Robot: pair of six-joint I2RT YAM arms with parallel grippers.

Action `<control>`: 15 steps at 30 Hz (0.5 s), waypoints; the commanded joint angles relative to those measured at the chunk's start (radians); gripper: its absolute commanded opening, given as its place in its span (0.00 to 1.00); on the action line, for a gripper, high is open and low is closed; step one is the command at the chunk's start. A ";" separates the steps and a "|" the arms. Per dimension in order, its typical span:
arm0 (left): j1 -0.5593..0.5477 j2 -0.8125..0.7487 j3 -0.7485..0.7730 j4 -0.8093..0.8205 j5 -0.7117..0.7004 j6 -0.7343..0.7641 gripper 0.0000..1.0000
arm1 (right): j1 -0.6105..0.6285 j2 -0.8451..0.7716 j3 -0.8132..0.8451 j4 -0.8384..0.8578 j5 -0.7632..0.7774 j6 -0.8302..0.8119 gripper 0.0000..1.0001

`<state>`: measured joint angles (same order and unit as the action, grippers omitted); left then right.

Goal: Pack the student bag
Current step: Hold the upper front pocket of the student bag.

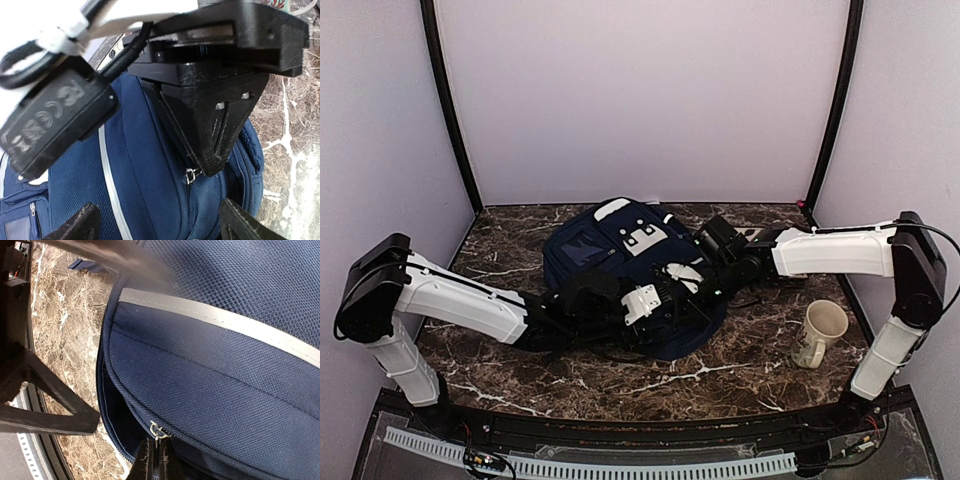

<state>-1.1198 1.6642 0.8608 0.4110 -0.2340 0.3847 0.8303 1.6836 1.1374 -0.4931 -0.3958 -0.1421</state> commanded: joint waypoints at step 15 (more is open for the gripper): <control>0.002 0.181 0.122 0.005 -0.156 0.071 0.35 | -0.011 0.003 0.004 -0.022 -0.028 -0.037 0.00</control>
<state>-1.1255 1.8374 0.9512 0.4015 -0.3248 0.4473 0.8150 1.6852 1.1370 -0.5056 -0.3927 -0.1711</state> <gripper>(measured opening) 0.417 0.020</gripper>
